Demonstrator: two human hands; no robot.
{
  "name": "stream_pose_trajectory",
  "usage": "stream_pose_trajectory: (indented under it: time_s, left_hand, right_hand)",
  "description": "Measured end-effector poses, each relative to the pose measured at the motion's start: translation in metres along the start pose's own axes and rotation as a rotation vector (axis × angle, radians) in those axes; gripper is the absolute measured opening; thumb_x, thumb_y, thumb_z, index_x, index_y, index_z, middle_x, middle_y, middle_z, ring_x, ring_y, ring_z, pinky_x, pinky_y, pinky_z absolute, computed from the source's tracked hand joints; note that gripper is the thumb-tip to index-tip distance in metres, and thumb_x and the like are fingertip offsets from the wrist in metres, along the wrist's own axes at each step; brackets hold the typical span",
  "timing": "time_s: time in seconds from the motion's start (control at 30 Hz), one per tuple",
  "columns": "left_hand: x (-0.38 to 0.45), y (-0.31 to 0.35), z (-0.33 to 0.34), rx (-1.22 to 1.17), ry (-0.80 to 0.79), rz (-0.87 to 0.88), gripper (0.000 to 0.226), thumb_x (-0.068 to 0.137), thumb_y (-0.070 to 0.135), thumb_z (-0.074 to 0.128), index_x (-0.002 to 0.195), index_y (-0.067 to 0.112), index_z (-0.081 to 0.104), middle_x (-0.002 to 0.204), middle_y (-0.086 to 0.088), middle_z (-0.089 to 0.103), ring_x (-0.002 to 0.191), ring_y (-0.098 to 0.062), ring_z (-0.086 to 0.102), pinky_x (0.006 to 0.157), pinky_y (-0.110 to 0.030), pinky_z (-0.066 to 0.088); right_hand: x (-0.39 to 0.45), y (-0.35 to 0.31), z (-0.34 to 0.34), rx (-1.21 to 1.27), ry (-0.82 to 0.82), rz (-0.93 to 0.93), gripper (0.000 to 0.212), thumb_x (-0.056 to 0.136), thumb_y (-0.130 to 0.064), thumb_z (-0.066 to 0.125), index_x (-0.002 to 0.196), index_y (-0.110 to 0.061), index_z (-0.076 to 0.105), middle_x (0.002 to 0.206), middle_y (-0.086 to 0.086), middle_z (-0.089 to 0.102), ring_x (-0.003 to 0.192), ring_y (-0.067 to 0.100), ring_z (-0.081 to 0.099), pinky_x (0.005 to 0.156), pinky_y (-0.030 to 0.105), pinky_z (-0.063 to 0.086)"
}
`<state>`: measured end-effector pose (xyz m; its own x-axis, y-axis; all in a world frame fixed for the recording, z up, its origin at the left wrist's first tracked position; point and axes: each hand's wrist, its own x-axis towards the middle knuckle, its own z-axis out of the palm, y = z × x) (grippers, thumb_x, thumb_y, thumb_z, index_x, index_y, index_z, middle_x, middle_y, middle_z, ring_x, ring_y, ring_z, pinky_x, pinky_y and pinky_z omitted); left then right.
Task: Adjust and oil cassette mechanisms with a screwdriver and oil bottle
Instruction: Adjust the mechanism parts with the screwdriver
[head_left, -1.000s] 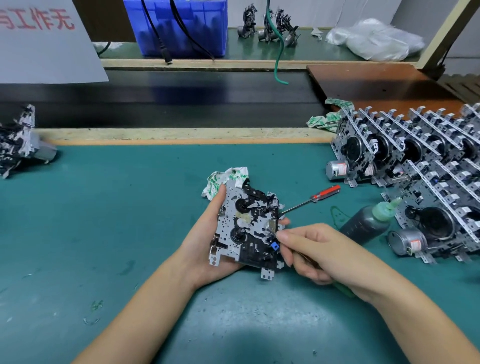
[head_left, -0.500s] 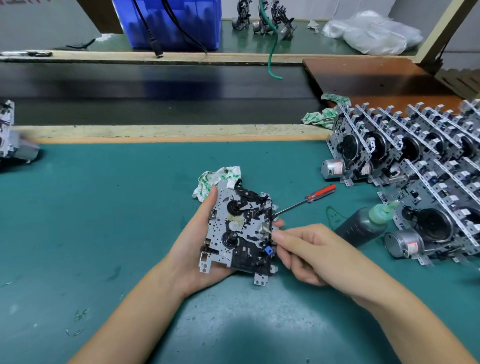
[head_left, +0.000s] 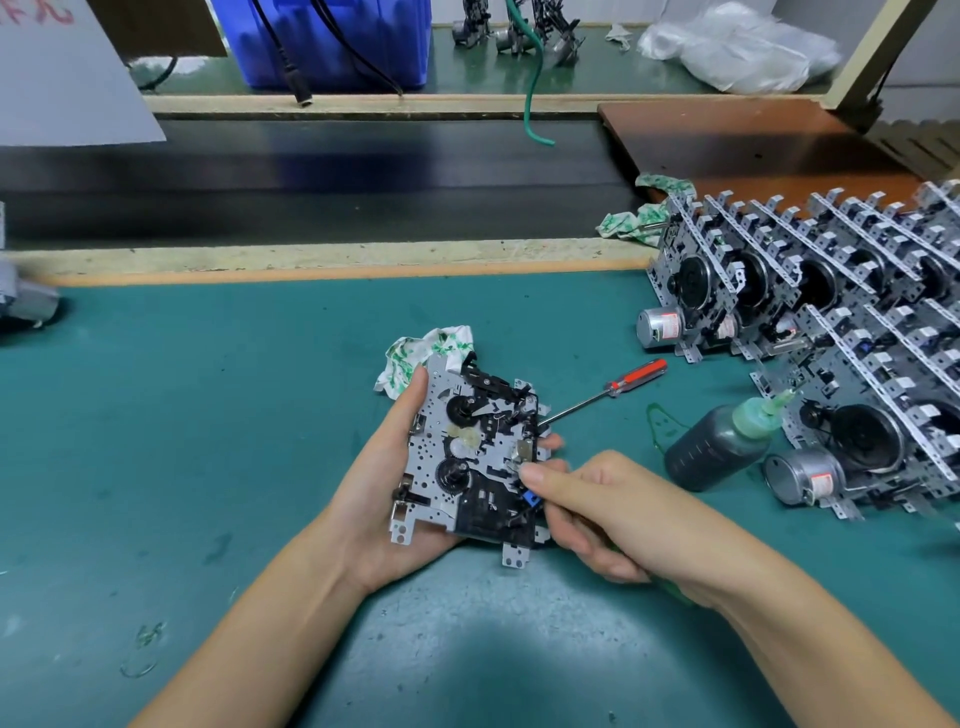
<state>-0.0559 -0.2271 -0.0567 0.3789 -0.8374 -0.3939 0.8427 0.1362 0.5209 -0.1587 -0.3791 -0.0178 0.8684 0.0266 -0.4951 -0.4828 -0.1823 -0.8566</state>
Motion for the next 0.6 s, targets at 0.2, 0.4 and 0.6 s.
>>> stream_pose_trajectory:
  time_s: [0.2,0.4,0.6]
  left_hand:
    - [0.0001,-0.0006,0.0038,0.022,0.047,0.016,0.069,0.088,0.063,0.035,0.105,0.008,0.073,0.119,-0.019,0.065,0.108,-0.029,0.064,0.083,-0.038,0.056]
    - [-0.0003,-0.0001,0.0061,0.04,0.072,0.018,0.069,0.089,0.063,0.036,0.104,0.007,0.074,0.117,-0.02,0.065,0.103,-0.029,0.067,0.079,-0.037,0.057]
    - [0.0003,0.0,0.0065,0.074,0.069,0.021,0.065,0.086,0.062,0.04,0.101,0.01,0.075,0.115,-0.018,0.067,0.102,-0.028,0.067,0.078,-0.036,0.057]
  right_hand:
    - [0.0008,-0.0014,-0.0032,-0.115,-0.019,0.041,0.066,0.096,-0.047,0.038,0.036,-0.02,0.042,0.026,-0.001,0.034,0.024,0.01,0.024,0.038,0.018,0.028]
    - [0.002,-0.004,-0.0055,-0.27,0.0,0.033,0.068,0.096,-0.051,0.034,0.036,-0.019,0.035,0.025,-0.001,0.029,0.025,0.01,0.026,0.044,0.011,0.032]
    - [-0.0005,-0.0067,-0.0081,-0.323,-0.051,0.037,0.067,0.097,-0.05,0.033,0.037,-0.019,0.034,0.027,-0.003,0.026,0.025,0.01,0.027,0.045,0.024,0.029]
